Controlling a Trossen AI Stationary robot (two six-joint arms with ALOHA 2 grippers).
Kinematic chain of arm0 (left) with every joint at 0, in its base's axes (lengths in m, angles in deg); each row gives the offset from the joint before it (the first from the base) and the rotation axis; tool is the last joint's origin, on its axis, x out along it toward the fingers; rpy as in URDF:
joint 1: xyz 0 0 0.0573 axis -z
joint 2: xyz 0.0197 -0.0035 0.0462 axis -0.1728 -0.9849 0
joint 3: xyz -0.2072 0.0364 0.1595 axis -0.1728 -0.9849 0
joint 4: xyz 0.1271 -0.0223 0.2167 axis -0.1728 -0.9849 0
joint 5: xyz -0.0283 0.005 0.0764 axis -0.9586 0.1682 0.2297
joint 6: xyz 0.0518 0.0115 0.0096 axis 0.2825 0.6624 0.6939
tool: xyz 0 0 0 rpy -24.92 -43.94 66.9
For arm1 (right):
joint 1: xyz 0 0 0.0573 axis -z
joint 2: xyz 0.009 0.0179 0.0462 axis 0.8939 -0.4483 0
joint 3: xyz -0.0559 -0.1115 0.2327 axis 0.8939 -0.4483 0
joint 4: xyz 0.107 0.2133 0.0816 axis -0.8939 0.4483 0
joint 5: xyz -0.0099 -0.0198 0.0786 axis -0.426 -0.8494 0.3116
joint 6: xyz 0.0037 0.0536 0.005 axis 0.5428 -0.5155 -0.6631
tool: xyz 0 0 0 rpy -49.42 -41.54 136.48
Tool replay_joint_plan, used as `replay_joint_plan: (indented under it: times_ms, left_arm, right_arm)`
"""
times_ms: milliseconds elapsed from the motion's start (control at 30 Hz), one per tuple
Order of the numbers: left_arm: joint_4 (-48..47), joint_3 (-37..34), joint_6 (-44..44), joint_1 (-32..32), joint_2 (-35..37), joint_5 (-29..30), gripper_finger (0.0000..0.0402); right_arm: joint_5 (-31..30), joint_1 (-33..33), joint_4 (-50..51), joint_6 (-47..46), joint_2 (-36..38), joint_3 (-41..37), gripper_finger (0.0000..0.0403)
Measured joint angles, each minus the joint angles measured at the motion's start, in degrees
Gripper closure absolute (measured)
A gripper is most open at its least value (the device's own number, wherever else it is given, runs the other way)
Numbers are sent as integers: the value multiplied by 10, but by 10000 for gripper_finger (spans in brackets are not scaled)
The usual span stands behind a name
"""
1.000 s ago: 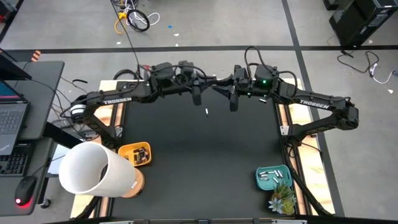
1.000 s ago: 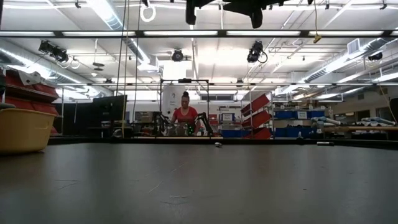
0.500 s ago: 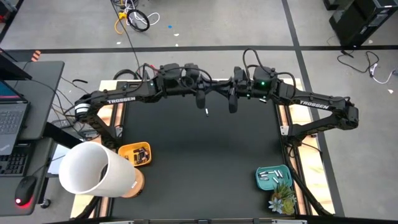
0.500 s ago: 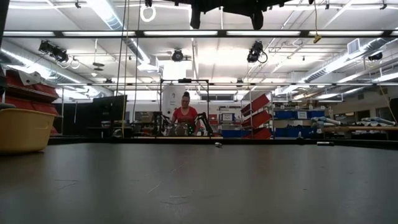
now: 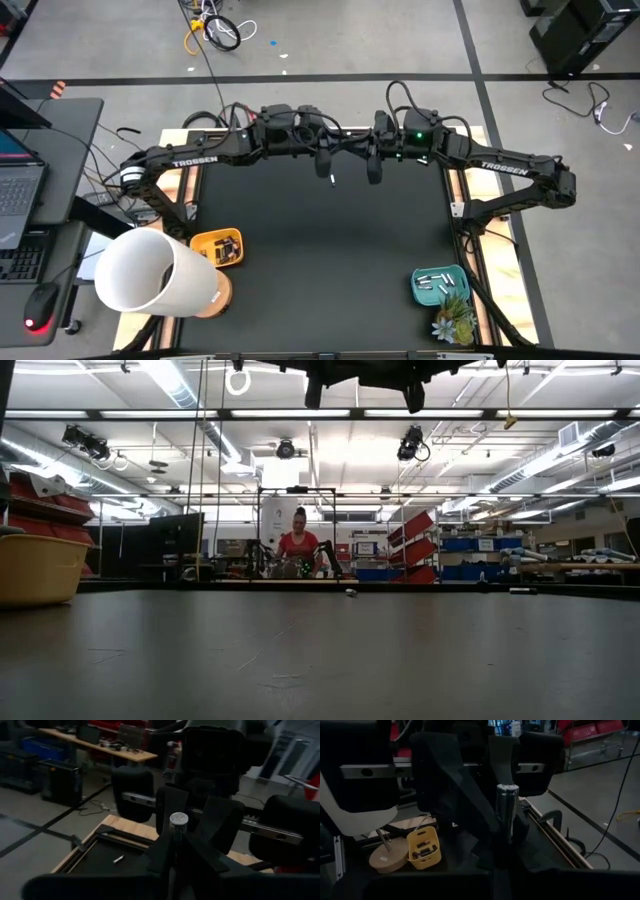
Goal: Sort batteries
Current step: Put the silver battery into the green bin
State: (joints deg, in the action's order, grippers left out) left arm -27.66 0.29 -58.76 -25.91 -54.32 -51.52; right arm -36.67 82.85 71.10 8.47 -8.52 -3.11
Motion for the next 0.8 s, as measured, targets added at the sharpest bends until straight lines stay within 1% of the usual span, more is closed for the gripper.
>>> replay_joint_plan:
  times_ms: [67,200,300,367,467,567,667,800]
  left_arm:
    - [-3,0,-10,0,0,18,307]
    - [-8,0,-36,-7,5,24,232]
    - [-18,-2,-46,-12,19,29,188]
    - [-20,-2,-47,-15,31,33,172]
    - [-47,-1,-62,-21,50,35,169]
    - [-106,-1,-95,-29,62,35,181]
    - [-159,-1,-114,-27,64,37,199]
    - [-201,-1,-107,-8,64,33,222]
  right_arm:
    - [-3,0,1,1,0,0,382]
    - [-10,1,6,1,12,0,382]
    - [-11,2,55,10,23,19,382]
    - [-11,2,107,23,28,36,382]
    - [-6,0,176,35,31,64,382]
    - [13,-15,255,36,41,85,382]
    - [36,-49,346,26,56,88,382]
    - [68,-104,467,-28,70,89,382]
